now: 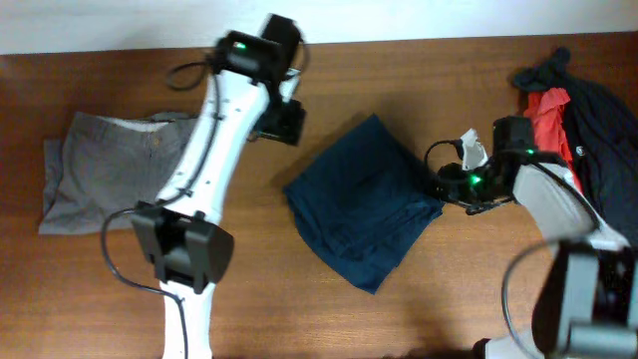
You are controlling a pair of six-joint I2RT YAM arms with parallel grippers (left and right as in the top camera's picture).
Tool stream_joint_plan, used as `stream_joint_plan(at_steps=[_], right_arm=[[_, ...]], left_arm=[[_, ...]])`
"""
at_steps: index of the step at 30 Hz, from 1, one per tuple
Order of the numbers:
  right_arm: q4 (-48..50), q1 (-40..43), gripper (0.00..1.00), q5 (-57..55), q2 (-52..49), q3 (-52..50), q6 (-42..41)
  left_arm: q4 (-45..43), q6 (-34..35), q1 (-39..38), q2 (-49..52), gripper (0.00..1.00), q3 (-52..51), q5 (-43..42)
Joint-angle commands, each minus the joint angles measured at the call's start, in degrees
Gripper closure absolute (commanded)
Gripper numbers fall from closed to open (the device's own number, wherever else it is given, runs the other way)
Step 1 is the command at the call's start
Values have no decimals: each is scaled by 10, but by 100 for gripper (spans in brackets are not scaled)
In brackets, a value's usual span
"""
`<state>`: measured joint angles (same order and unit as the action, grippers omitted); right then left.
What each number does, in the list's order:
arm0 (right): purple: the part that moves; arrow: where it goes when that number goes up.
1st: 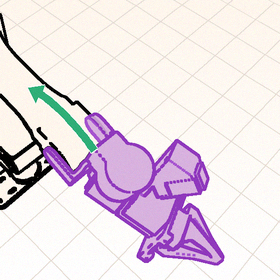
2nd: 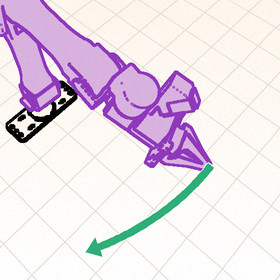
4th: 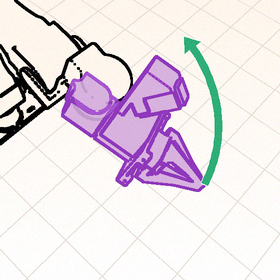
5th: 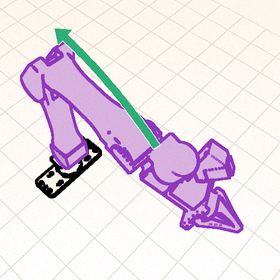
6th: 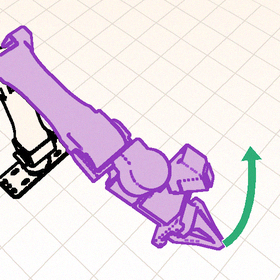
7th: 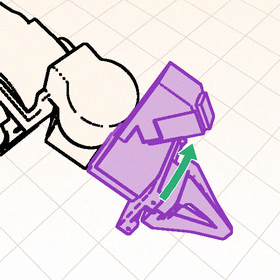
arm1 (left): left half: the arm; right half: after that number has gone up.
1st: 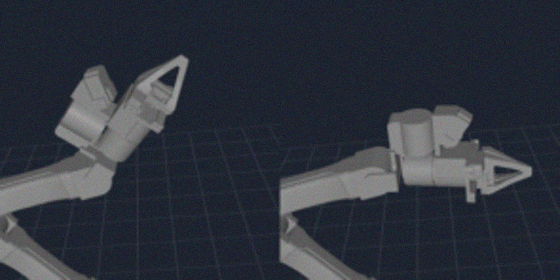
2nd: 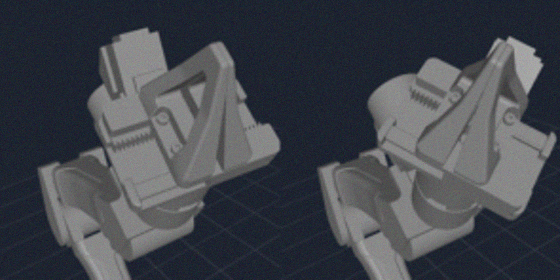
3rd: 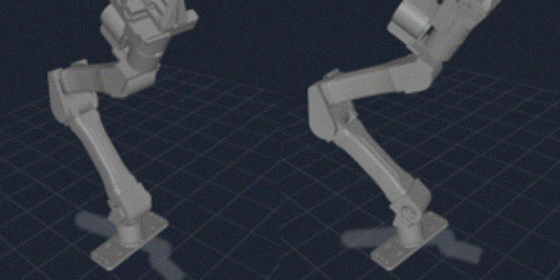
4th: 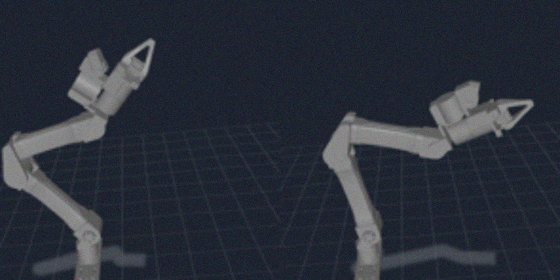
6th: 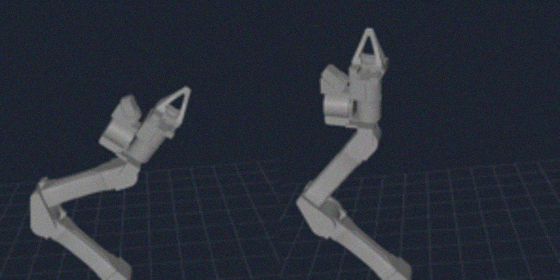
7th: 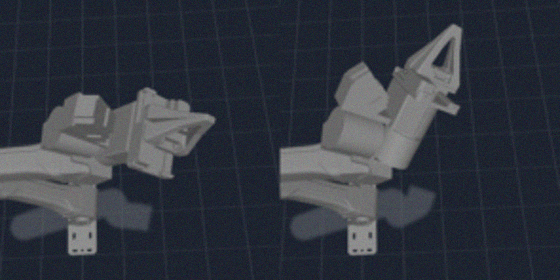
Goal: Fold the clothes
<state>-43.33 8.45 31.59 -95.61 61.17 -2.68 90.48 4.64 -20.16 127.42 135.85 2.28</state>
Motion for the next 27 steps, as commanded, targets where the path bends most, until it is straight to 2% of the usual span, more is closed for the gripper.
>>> stream_joint_plan(at_steps=[1, 5, 11, 19, 27], right_arm=[[-32, 1, 57, 47, 49, -1, 10], [-78, 1, 49, 46, 69, -1, 3], [-86, 1, 38, 47, 46, -20, -8], [-72, -10, 35, 63, -4, -29, -8], [-61, -37, 37, 73, -50, -29, -8]], left_arm=[[1, -20, 33, 3, 25, 10, -51], [-5, -47, 45, 3, 25, 10, -71], [-18, -205, 45, 3, 21, 10, -166], [-57, -229, 44, 10, 17, 10, -172], [-46, -328, 44, 49, 17, 10, -238]])
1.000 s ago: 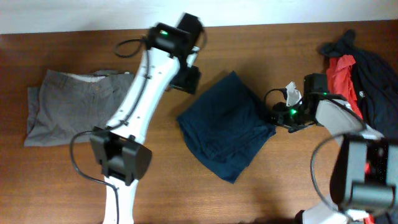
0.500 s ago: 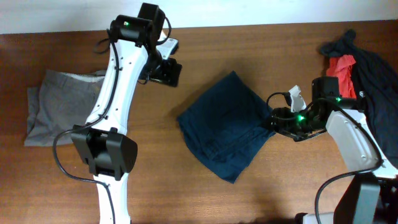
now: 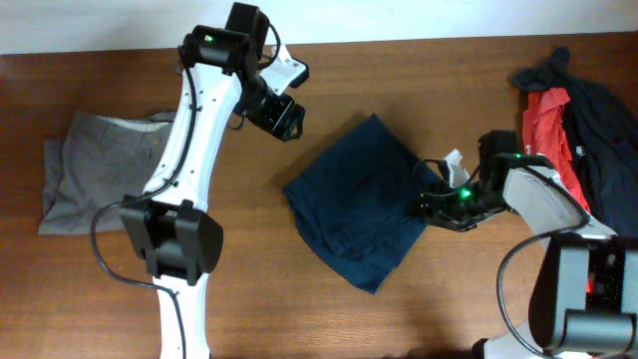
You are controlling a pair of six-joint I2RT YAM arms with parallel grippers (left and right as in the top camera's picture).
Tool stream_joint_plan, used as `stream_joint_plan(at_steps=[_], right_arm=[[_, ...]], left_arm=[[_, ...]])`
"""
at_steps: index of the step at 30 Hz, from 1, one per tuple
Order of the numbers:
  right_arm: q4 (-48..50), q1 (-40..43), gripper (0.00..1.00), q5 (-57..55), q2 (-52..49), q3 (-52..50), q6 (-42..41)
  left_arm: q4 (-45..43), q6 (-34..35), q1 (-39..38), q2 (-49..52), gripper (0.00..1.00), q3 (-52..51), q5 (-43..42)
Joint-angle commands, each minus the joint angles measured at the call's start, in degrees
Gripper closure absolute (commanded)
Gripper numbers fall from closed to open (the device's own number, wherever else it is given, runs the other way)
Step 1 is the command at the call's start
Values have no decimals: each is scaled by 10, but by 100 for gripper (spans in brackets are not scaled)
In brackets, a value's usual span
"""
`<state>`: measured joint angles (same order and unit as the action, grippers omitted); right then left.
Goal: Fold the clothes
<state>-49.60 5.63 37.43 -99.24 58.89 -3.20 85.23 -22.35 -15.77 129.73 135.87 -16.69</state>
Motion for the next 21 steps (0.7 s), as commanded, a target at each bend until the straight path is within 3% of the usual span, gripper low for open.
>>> stream_joint_plan(at_steps=[1, 21], right_arm=[[1, -11, 37, 14, -17, -6, -3], [150, -12, 42, 42, -28, -50, -63]], left_arm=[[8, -63, -1, 30, 17, 10, -50], [3, -78, -32, 56, 17, 10, -50]])
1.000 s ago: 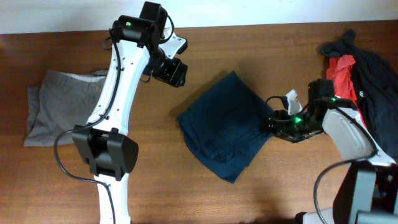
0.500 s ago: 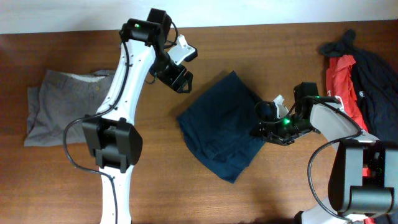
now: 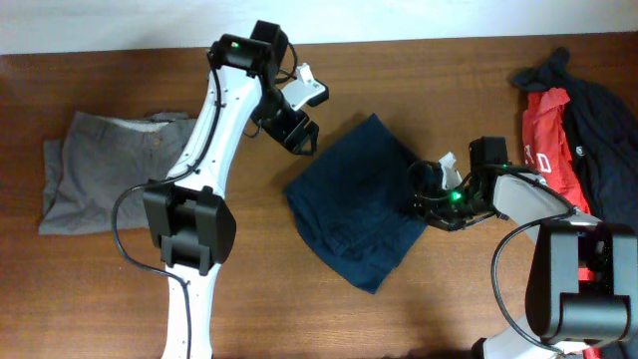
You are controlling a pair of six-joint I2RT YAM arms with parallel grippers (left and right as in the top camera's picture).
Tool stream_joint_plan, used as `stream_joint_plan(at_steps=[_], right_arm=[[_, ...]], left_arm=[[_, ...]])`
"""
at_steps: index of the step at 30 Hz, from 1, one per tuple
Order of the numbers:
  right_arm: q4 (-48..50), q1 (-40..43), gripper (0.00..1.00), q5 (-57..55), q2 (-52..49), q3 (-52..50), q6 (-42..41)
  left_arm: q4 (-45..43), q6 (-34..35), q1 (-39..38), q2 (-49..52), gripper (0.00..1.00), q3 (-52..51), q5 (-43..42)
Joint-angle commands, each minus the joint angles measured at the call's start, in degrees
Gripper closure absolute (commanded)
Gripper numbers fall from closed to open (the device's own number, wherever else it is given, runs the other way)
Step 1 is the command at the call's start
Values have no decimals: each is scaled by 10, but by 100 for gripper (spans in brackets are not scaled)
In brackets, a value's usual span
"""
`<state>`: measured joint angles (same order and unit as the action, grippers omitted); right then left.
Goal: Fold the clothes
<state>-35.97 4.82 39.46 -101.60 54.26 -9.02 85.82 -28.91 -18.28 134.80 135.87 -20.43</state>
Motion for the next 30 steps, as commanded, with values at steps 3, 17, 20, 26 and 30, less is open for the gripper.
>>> stream_joint_plan(at_steps=[3, 17, 20, 26, 30], right_arm=[[42, -4, 42, 24, -5, -4, -5], [130, -18, 36, 23, -5, -4, -28], [157, -38, 39, 16, -5, -4, -55], [174, -71, 69, -76, -5, -4, -130], [176, -74, 94, -85, -3, -4, -129]], left_arm=[[-3, -12, -10, 6, 17, 10, -12], [-3, -12, -12, 6, 17, 10, -12], [-3, -12, -12, 6, 17, 10, -12], [-2, -12, -12, 6, 17, 10, -12], [0, -12, -12, 6, 17, 10, -12]])
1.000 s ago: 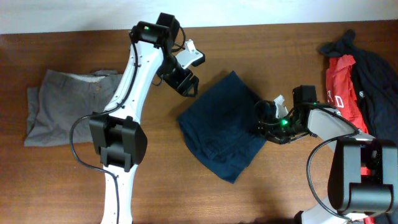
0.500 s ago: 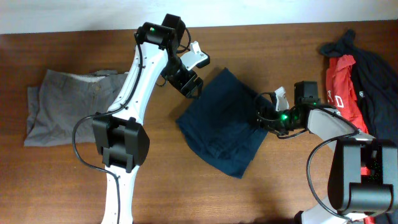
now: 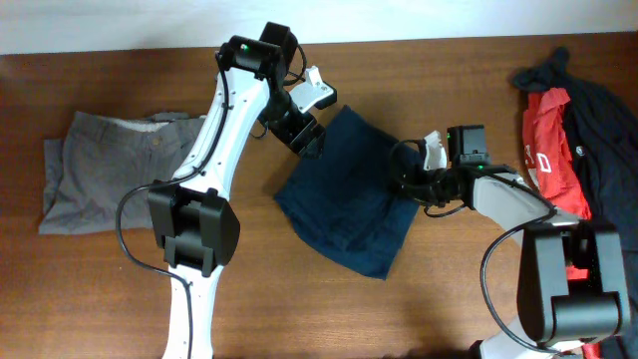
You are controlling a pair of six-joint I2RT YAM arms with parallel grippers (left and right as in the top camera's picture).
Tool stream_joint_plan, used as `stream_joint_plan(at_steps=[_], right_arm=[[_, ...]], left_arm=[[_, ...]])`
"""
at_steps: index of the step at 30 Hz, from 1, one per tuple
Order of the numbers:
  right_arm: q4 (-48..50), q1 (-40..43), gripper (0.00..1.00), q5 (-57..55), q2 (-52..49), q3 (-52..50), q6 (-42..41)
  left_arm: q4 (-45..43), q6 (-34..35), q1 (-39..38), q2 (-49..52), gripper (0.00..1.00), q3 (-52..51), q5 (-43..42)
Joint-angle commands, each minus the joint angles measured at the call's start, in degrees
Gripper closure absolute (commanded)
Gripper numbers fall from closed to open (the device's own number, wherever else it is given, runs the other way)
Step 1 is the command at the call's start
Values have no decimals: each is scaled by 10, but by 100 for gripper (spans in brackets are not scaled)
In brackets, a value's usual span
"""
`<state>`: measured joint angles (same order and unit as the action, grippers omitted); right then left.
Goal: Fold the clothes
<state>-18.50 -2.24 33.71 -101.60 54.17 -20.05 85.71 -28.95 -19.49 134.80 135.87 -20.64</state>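
A dark blue folded garment [image 3: 344, 199] lies as a tilted square at the table's middle. My left gripper [image 3: 311, 145] is at its upper left edge, fingertips touching the cloth; the jaws' state is unclear. My right gripper [image 3: 404, 186] sits on the garment's right edge and seems shut on the cloth, its fingers mostly hidden. A grey folded garment [image 3: 110, 175] lies flat at the far left. A heap of red and black clothes [image 3: 568, 110] sits at the far right.
The brown wooden table [image 3: 478, 299] ends at a white wall along the top. Both arm bases stand near the front edge, the left arm [image 3: 214, 150] stretching between the grey and the blue garments.
The blue garment has shifted a little to the left and its top corner now lies beside my left gripper. My right gripper has moved left and up along with the garment's right edge.
First my left gripper hung left of the blue garment and my right one was at its right corner. The left gripper then came closer to the upper left edge while the right stayed on the right edge. Now both touch the garment, which lies further left.
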Motion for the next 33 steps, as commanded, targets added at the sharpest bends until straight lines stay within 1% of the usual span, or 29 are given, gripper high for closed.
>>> stream_joint_plan(at_steps=[1, 5, 9, 11, 12, 15, 19, 23, 28, 33], right_arm=[[1, -3, 96, -27, 0, -2, -12], [-3, -3, 96, 3, 35, 0, 16], [-22, -3, 96, 16, 99, 1, 18], [-36, -3, 96, 12, 134, 2, 32], [-47, -3, 96, -3, 146, 2, 33], [-97, -3, 96, -101, 192, 2, 32], [-145, -2, 96, -203, 223, 2, 31], [-176, 8, 96, -238, 212, 1, 31], [-206, 24, 96, -260, 162, 1, 32], [-244, 45, 96, -280, 103, 1, 16]], left_arm=[[2, -12, 0, 6, 17, 10, -10], [3, -12, 0, 6, 17, 10, -10], [1, -12, 0, 6, 17, 10, -10], [0, -12, 0, 6, 17, 10, -10], [-1, -12, 0, 6, 17, 10, -10], [-1, -12, 0, 6, 17, 10, -10], [-1, -11, 0, 6, 17, 10, -5], [-1, -11, 0, 6, 17, 10, -5], [3, -11, 0, 6, 16, 10, -5], [4, -11, 1, 6, 17, 10, -2]])
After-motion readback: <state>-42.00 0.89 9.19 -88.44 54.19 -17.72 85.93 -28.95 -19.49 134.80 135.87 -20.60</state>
